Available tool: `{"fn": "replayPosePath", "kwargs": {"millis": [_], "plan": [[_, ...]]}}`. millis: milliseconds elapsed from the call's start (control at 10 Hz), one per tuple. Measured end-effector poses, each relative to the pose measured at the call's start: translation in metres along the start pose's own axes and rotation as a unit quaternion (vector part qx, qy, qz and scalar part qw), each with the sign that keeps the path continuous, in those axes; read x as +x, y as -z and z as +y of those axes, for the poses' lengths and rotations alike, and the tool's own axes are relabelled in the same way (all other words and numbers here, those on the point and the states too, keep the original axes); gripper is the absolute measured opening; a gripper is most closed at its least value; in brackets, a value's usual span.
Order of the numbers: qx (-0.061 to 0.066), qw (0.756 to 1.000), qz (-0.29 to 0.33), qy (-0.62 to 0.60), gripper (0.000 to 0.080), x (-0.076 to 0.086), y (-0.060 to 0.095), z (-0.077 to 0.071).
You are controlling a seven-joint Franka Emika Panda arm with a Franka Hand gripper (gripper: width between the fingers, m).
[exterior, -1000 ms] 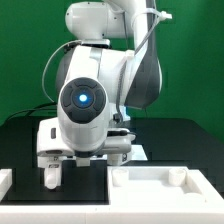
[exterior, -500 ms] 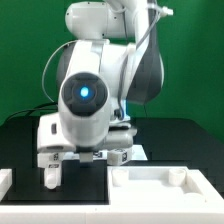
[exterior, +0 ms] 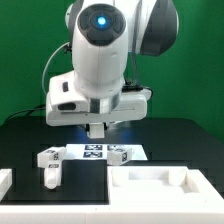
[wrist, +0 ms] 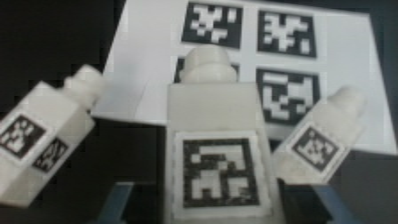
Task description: Assemble one leg
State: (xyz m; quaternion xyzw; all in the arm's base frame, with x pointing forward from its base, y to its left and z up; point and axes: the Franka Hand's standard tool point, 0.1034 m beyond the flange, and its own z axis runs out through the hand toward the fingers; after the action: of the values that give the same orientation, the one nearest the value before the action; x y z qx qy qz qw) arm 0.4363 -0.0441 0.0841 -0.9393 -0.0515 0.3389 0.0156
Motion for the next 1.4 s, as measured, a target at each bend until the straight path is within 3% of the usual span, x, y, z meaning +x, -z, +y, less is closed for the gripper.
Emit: {"fn": "replayPosePath", "kwargs": {"millis": [200,300,400,500,600,900,1000,1200,1300,1400], "plan": [[0.000,0.998,0.057,-0.009,0.0284,0.004,0.008,-0.006],[0.006,0.995,0.100,-0.009,0.0284,0.009,0.039,-0.033],[0.000,0.986,0.169,0.012,0.0284,0.016,0.075,-0.052],[-0.008,0.978,0.205,0.036,0.0284,0.015,0.089,-0.047],[-0.009,0.972,0.231,0.032,0.0284,0.010,0.086,-0.032],[-0.021,0.948,0.315,0.027,0.0285,0.020,0.089,-0.033],[-0.027,0.926,0.375,0.028,0.0285,0.034,0.100,-0.047],[-0.014,0.886,0.464,0.000,0.0285,0.058,0.135,-0.080],[-0.019,0.864,0.503,-0.002,0.0285,0.063,0.145,-0.087],[-0.030,0.855,0.518,0.005,0.0285,0.061,0.141,-0.082]]}}
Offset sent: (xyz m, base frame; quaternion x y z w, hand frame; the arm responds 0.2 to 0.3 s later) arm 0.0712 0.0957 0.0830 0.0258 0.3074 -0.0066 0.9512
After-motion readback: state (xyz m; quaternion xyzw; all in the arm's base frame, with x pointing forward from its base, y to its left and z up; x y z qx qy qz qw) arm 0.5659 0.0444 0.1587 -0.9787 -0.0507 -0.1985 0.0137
